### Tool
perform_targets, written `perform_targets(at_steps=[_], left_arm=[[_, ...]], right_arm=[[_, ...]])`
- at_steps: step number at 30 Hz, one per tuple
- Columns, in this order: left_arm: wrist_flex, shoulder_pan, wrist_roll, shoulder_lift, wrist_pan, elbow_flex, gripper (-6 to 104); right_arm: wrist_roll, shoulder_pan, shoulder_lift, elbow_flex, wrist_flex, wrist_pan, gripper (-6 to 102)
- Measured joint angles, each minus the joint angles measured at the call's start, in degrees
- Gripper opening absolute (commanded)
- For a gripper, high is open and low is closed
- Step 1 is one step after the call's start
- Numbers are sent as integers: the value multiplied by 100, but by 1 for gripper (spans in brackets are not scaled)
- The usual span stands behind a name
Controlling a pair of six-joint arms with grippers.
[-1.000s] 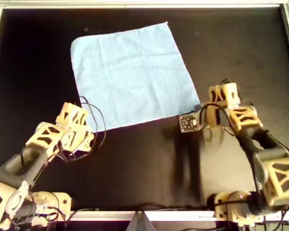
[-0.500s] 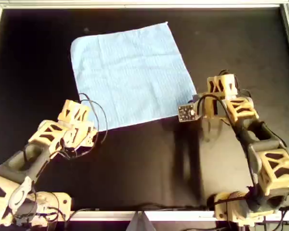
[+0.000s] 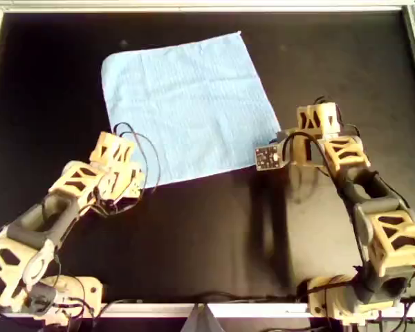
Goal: Fold a cloth
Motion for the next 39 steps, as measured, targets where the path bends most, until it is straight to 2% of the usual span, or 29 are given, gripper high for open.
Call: perform_targets(at_steps=[4, 6, 15, 18, 21, 25, 29, 32, 36, 38, 39], left_arm=[[-53, 0, 0, -264, -650, -158, 85], [-62, 0, 0, -316, -853, -167, 85], [-114, -44, 0, -264, -932, -105, 84], [-114, -44, 0, -264, -932, -105, 83], [-114, -44, 0, -264, -932, -105, 80], [-114, -149, 53, -264, -1020, -105, 64], [-123, -290, 44, -246, -1028, -123, 45], [-123, -387, 9, -202, -1028, -246, 30], [-123, -475, -9, -105, -1028, -281, 4], [-97, -492, -26, -35, -1028, -281, -4], [-70, -492, -44, -18, -993, -272, -4]], right_arm=[[0, 0, 0, 0, 0, 0, 66], [0, 0, 0, 0, 0, 0, 66], [0, 0, 0, 0, -9, 0, 65], [9, 0, 0, 0, -9, 0, 58], [35, 0, 0, 0, -9, 0, 46], [35, -18, 0, 0, -9, -53, 28], [44, -18, 0, 0, -9, -53, 15], [44, -18, 0, 0, -9, -53, 8], [44, -18, 0, 0, -9, -53, 0], [44, -18, 0, 0, -9, -53, -1], [44, -18, 0, 0, -9, -53, -1]])
